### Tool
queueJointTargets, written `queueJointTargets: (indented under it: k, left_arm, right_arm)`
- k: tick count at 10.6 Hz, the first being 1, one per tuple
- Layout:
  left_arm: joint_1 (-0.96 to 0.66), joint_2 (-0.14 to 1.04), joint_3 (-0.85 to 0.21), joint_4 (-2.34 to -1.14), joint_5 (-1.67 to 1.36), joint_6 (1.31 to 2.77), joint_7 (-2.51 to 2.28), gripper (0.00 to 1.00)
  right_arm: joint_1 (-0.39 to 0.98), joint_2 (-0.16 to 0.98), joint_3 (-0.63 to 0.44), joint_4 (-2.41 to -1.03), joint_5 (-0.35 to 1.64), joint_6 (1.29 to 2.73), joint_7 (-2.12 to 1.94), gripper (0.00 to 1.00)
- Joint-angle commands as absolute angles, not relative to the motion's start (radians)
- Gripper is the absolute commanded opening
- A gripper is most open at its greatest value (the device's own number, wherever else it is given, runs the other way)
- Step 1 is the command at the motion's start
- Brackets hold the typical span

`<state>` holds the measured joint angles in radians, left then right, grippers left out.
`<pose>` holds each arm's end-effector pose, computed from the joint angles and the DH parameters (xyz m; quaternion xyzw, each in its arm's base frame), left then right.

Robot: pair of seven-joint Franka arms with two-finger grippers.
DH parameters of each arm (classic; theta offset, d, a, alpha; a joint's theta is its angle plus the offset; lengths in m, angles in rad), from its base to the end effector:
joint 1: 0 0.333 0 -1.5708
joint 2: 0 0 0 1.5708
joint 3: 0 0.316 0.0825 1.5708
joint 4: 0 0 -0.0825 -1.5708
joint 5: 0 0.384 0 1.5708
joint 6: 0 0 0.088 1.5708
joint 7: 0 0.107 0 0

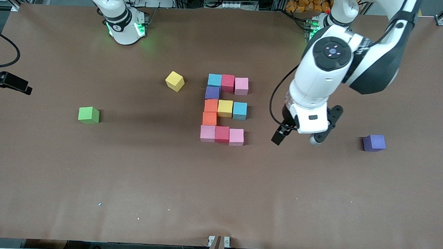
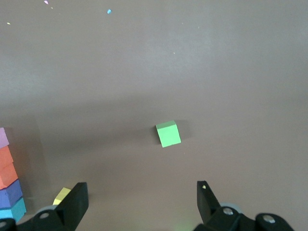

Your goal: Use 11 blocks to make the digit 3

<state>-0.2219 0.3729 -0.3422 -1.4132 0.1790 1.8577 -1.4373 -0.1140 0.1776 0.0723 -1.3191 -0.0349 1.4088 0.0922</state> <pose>0.5982 -0.3191 0.5070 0.9081 0.4154 0.0471 0.0250 0.5911 -0.0333 0.6261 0.9966 -0.0692 -0.0434 0.0120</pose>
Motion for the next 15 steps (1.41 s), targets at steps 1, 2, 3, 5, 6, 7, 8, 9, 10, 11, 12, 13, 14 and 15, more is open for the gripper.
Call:
queueJointTargets:
  k: [1, 2, 3, 5, 6, 7, 8, 9, 10, 11, 12, 13, 14, 15]
  left_arm:
    - [-0.190, 0.336, -0.345, -1.425, 0.183, 1.786, -1.297, 1.00]
    - [-0.170, 0.327, -0.345, -1.425, 0.180, 1.769, -1.222, 1.00]
    - [-0.155, 0.312, -0.345, -1.425, 0.183, 1.752, -1.150, 1.00]
    - [-0.126, 0.278, -0.347, -1.421, 0.179, 1.708, -1.045, 1.00]
    - [-0.118, 0.267, -0.345, -1.405, 0.178, 1.671, -1.013, 1.00]
    - [-0.117, 0.267, -0.345, -1.401, 0.179, 1.657, -0.964, 1.00]
    - [-0.117, 0.265, -0.345, -1.401, 0.178, 1.654, -0.922, 1.00]
    - [-0.115, 0.264, -0.345, -1.401, 0.178, 1.638, -0.902, 1.00]
    - [-0.114, 0.262, -0.345, -1.401, 0.181, 1.628, -0.888, 1.00]
    - [-0.112, 0.264, -0.345, -1.397, 0.179, 1.628, -0.865, 1.00]
    - [-0.109, 0.264, -0.344, -1.397, 0.178, 1.628, -0.835, 1.00]
    - [-0.094, 0.262, -0.345, -1.397, 0.178, 1.626, -0.804, 1.00]
    - [-0.062, 0.261, -0.348, -1.397, 0.170, 1.626, -0.764, 1.00]
    - [-0.046, 0.235, -0.339, -1.397, 0.129, 1.620, -0.712, 1.00]
  right_arm:
    - [-0.103, 0.189, 0.072, -1.298, -0.021, 1.425, 0.097, 1.00]
    - [-0.100, 0.187, 0.072, -1.298, -0.021, 1.437, 0.104, 1.00]
    - [-0.094, 0.187, 0.071, -1.298, -0.025, 1.440, 0.106, 1.00]
    - [-0.097, 0.187, 0.071, -1.295, -0.025, 1.463, 0.104, 1.00]
    - [-0.097, 0.187, 0.071, -1.295, -0.025, 1.473, 0.104, 1.00]
    - [-0.097, 0.187, 0.072, -1.293, -0.025, 1.482, 0.100, 1.00]
    - [-0.097, 0.187, 0.072, -1.293, -0.023, 1.486, 0.097, 1.00]
    - [-0.097, 0.187, 0.074, -1.295, -0.012, 1.491, 0.095, 1.00]
    - [-0.106, 0.187, 0.069, -1.295, 0.035, 1.491, 0.091, 1.00]
    - [-0.106, 0.187, 0.068, -1.295, 0.035, 1.491, 0.091, 1.00]
    - [-0.103, 0.186, 0.067, -1.295, 0.031, 1.491, 0.091, 1.00]
    - [-0.101, 0.186, 0.067, -1.295, 0.028, 1.491, 0.091, 1.00]
    - [-0.101, 0.186, 0.067, -1.295, 0.028, 1.491, 0.091, 1.00]
    - [-0.103, 0.186, 0.067, -1.295, 0.026, 1.491, 0.091, 1.00]
